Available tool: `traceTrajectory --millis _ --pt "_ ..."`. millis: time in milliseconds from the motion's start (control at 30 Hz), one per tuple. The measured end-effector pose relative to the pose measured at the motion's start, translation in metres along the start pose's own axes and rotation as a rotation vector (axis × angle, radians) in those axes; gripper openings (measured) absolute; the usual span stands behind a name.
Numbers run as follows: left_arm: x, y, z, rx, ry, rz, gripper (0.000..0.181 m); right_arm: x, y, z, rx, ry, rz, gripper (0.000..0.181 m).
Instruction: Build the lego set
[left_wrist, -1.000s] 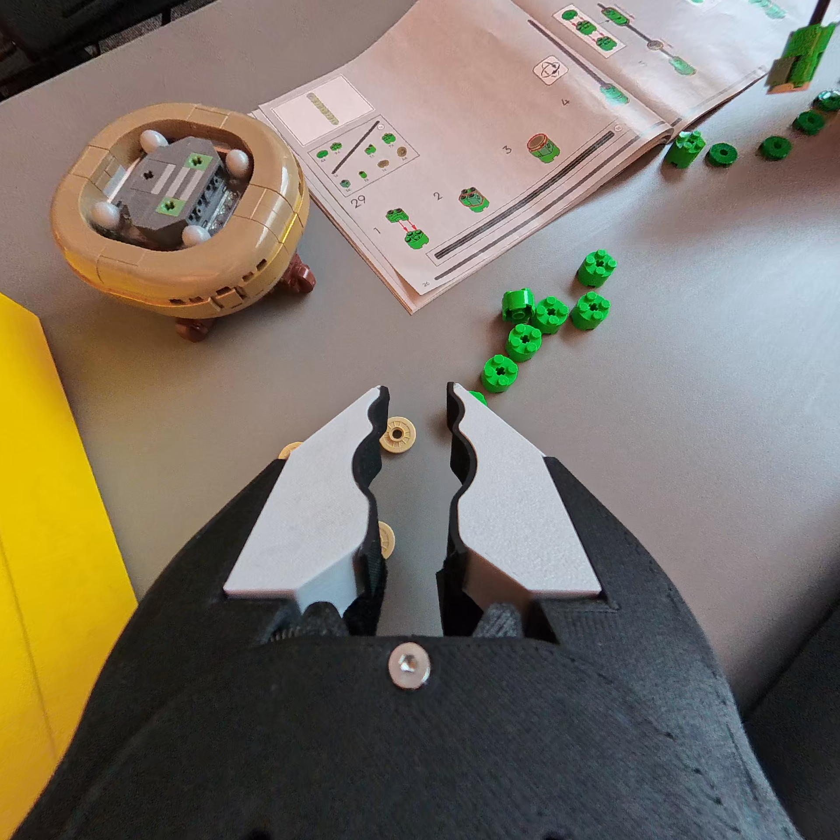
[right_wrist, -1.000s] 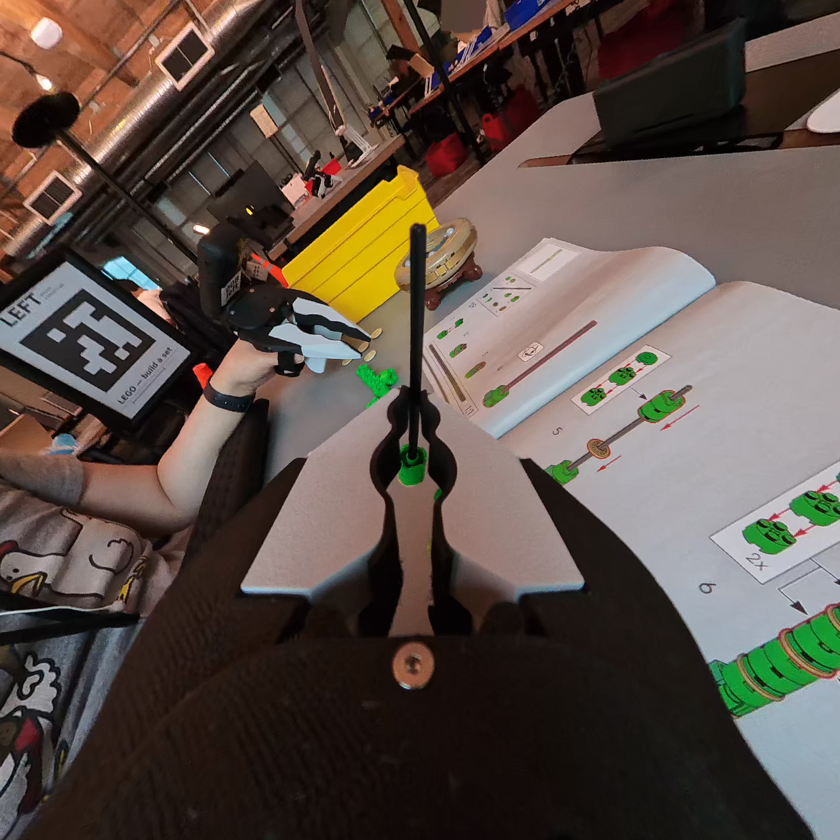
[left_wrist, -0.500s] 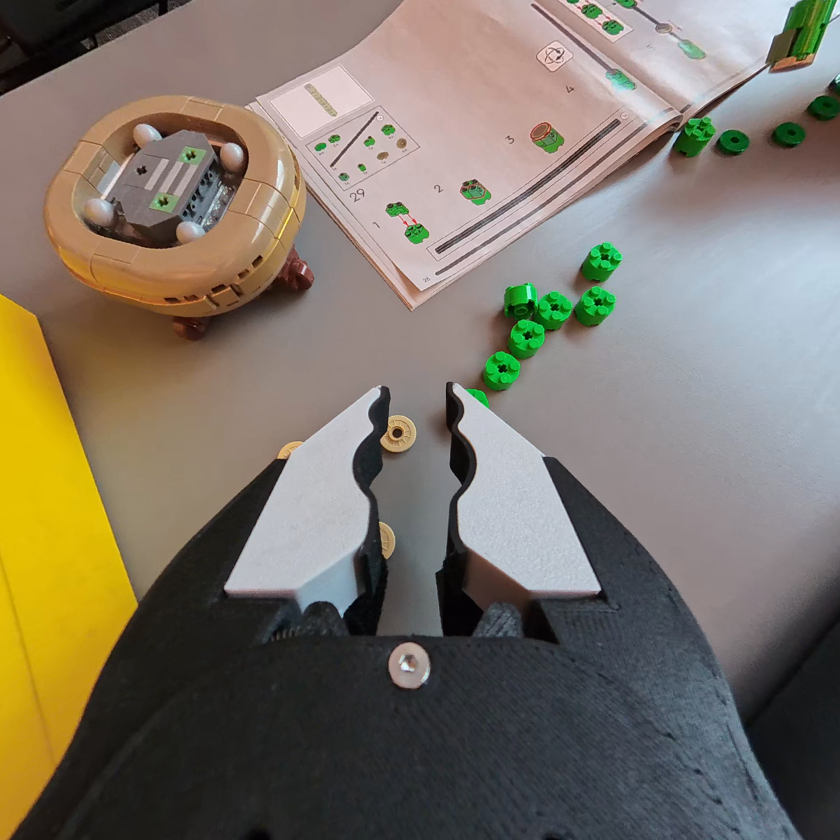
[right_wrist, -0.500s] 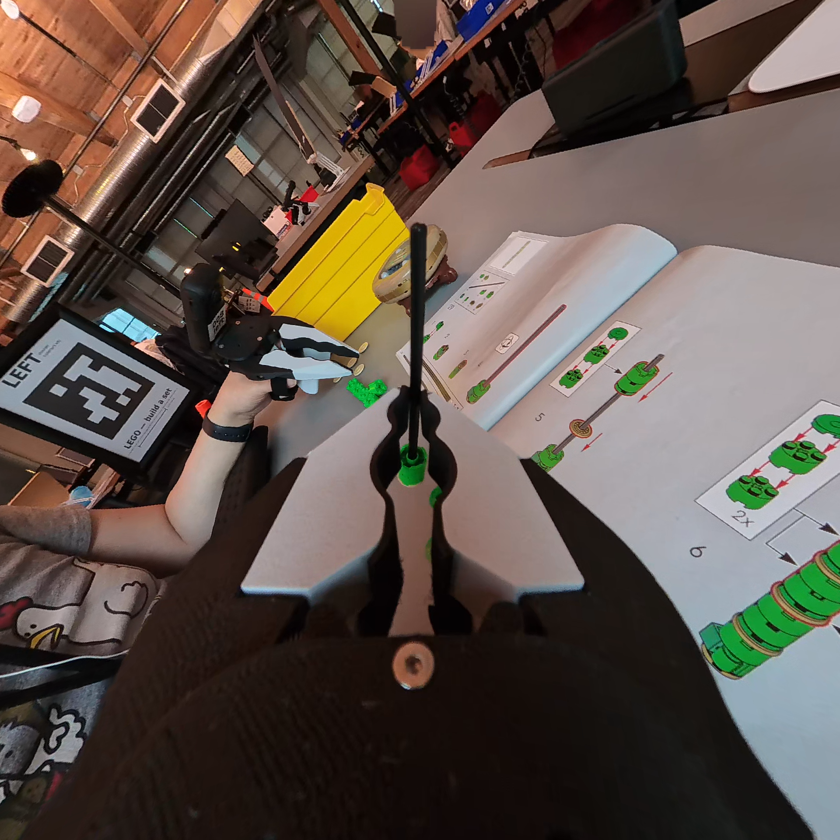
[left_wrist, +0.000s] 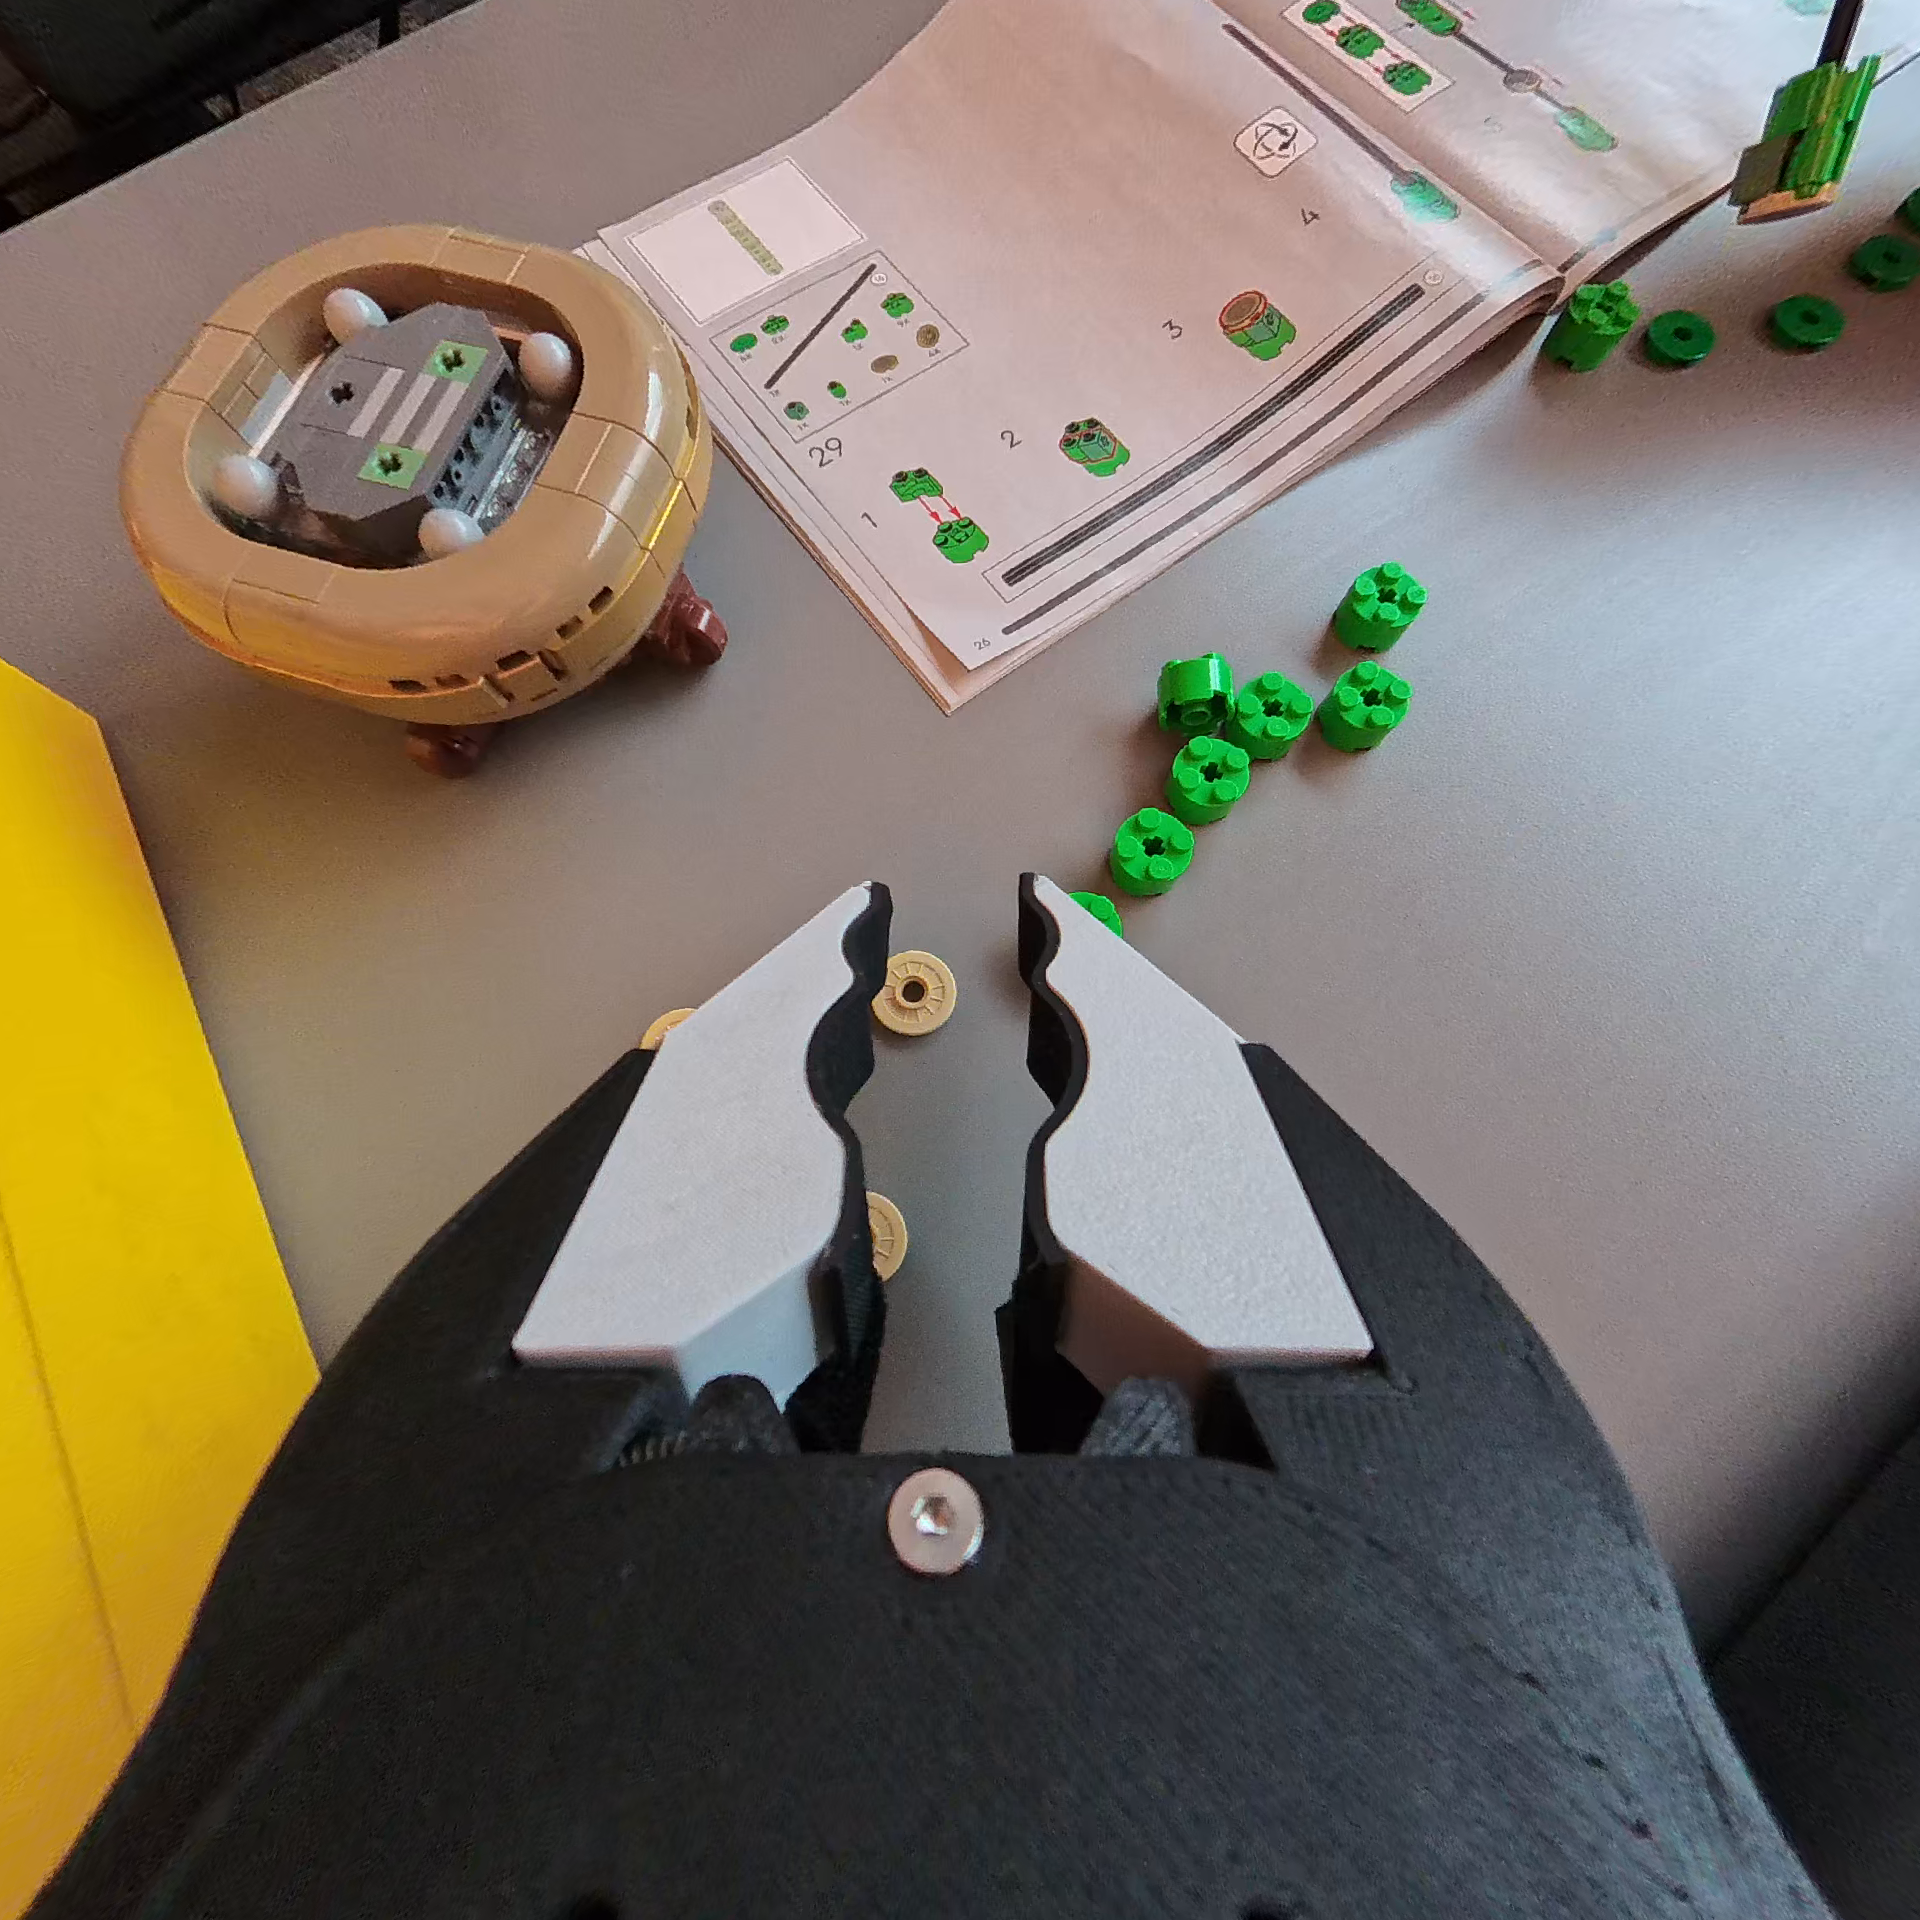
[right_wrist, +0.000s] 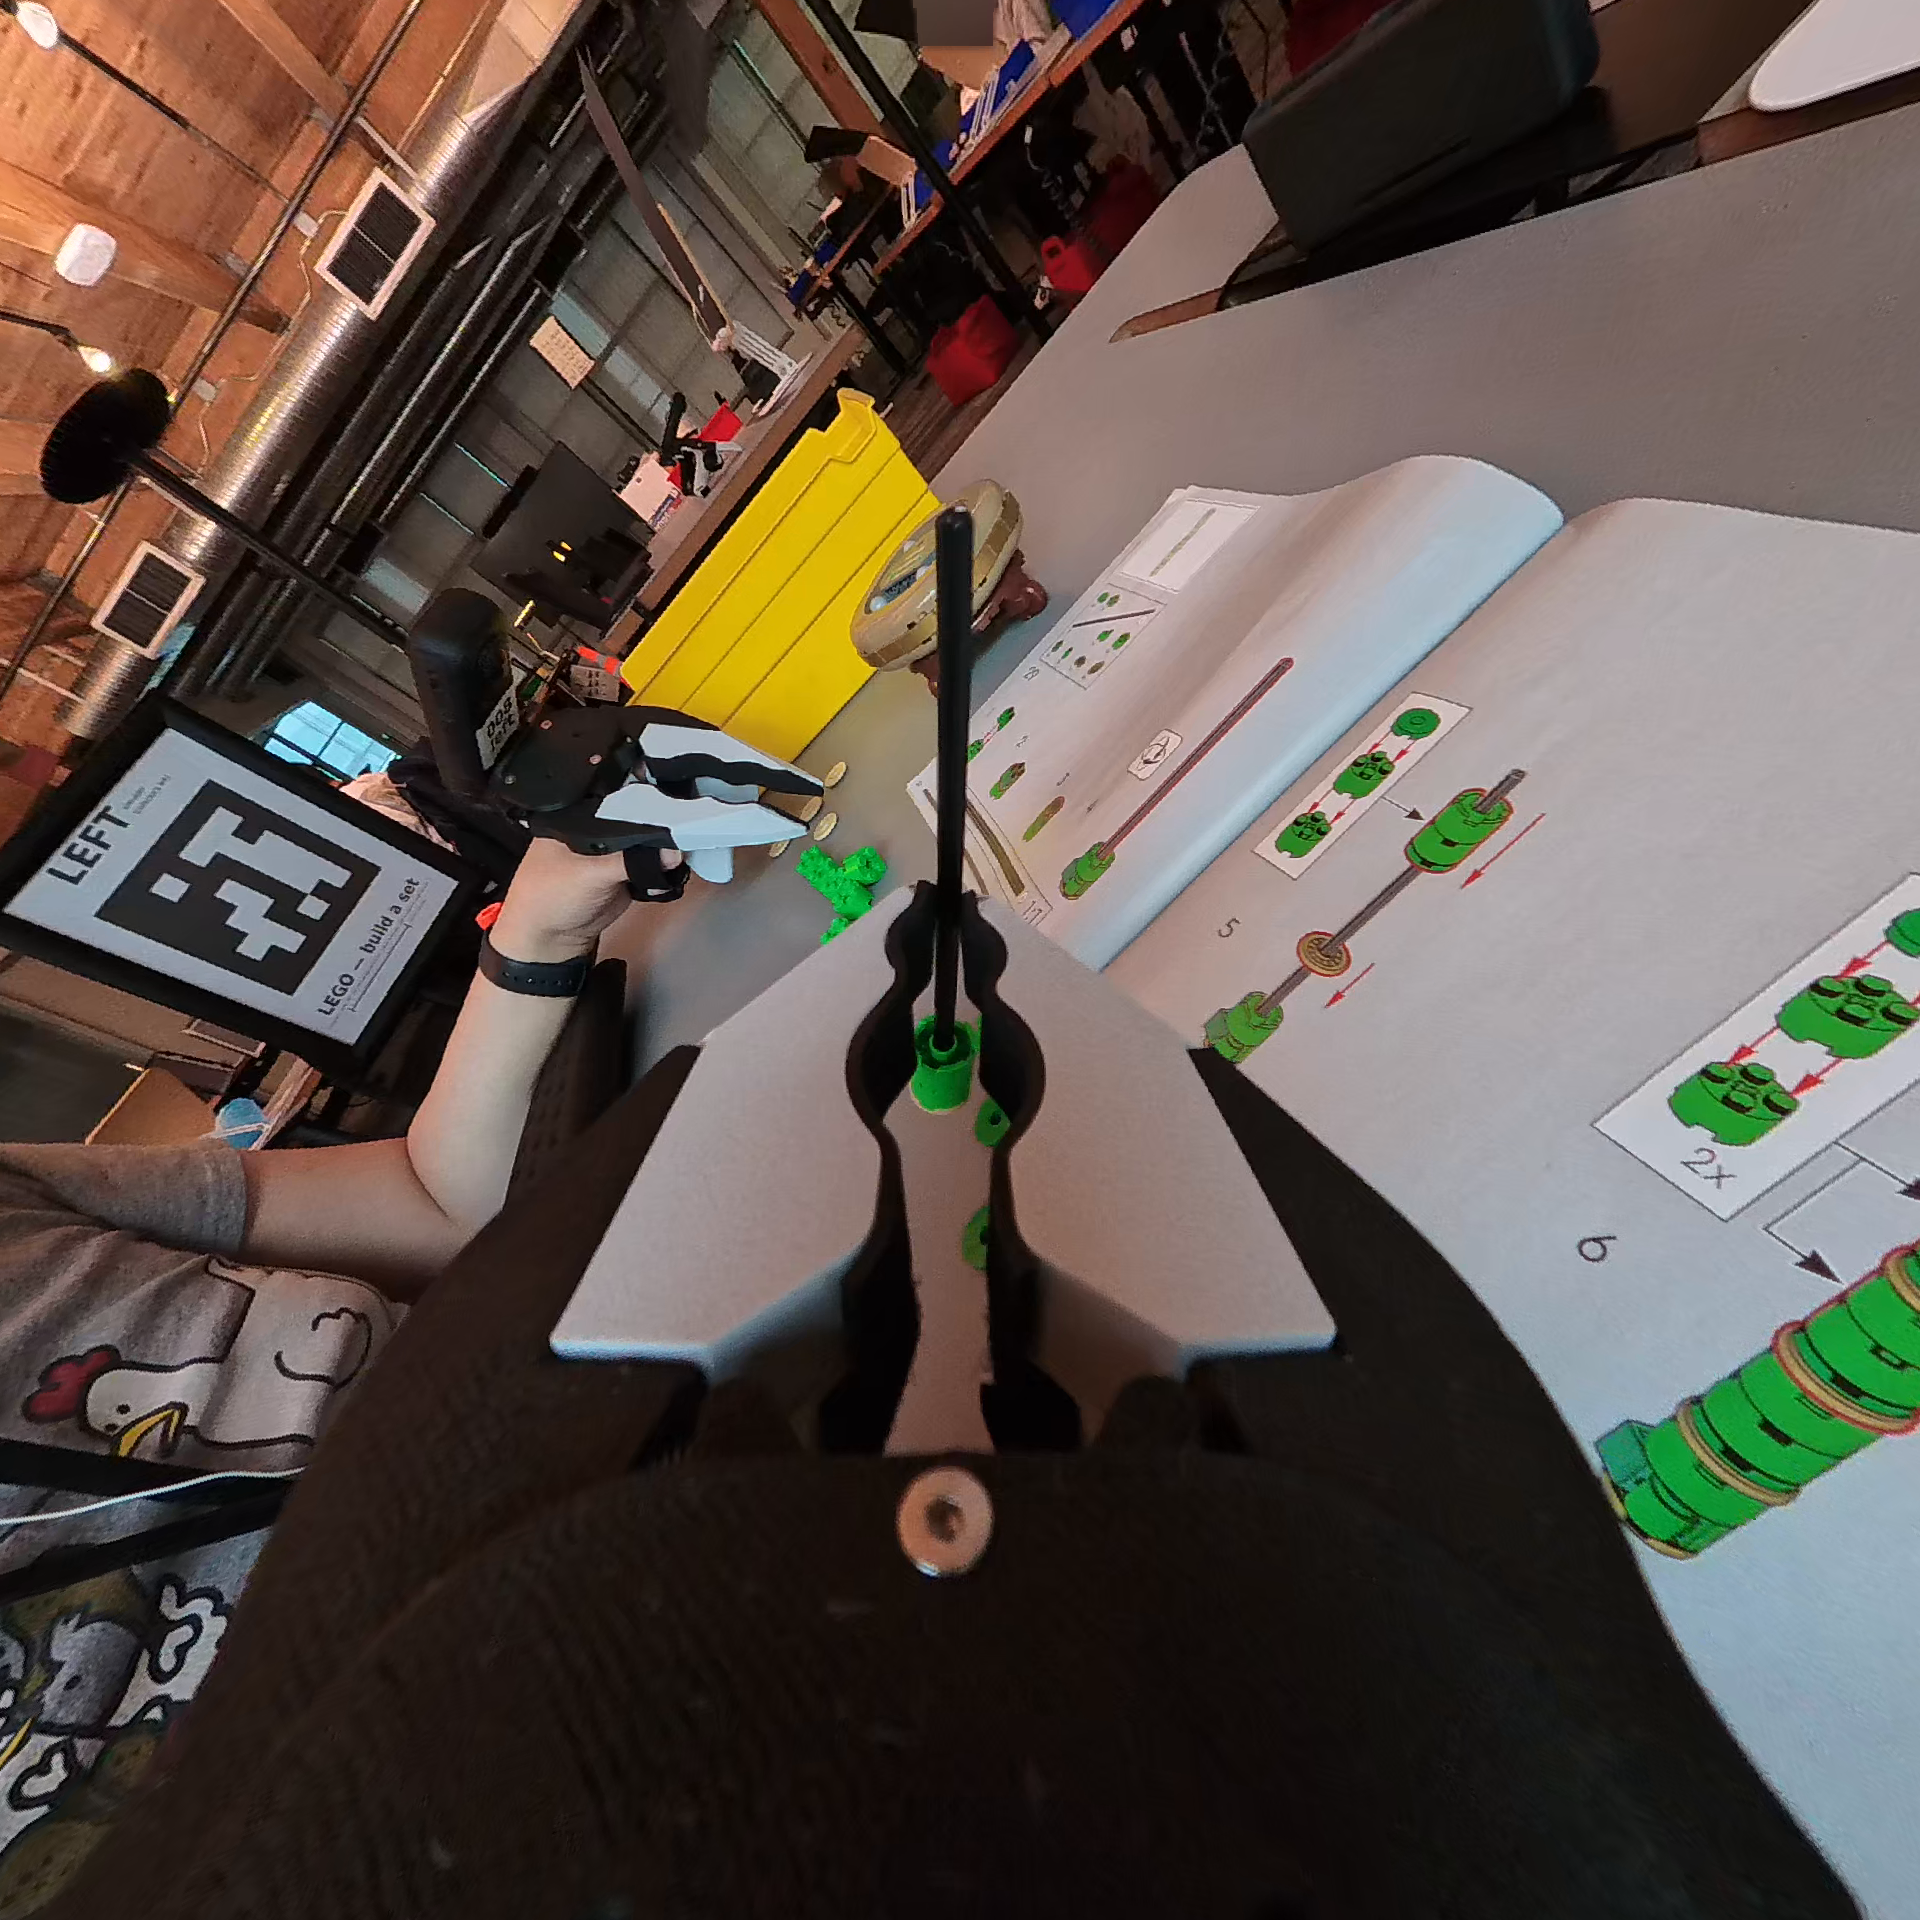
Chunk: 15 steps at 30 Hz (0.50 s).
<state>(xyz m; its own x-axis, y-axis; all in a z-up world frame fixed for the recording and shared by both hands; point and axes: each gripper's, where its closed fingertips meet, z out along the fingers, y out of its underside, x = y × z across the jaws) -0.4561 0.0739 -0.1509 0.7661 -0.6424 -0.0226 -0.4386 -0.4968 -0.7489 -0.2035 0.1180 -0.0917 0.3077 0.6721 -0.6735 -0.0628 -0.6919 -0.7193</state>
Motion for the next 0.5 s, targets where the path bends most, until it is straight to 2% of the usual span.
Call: traceTrajectory --millis 500 --pt "0.0026 0.0019 0.0011 -0.013 0.011 0.012 0.022 -0.0033 -0.0044 -0.0038 0.026 -0.022 -0.015 0.003"
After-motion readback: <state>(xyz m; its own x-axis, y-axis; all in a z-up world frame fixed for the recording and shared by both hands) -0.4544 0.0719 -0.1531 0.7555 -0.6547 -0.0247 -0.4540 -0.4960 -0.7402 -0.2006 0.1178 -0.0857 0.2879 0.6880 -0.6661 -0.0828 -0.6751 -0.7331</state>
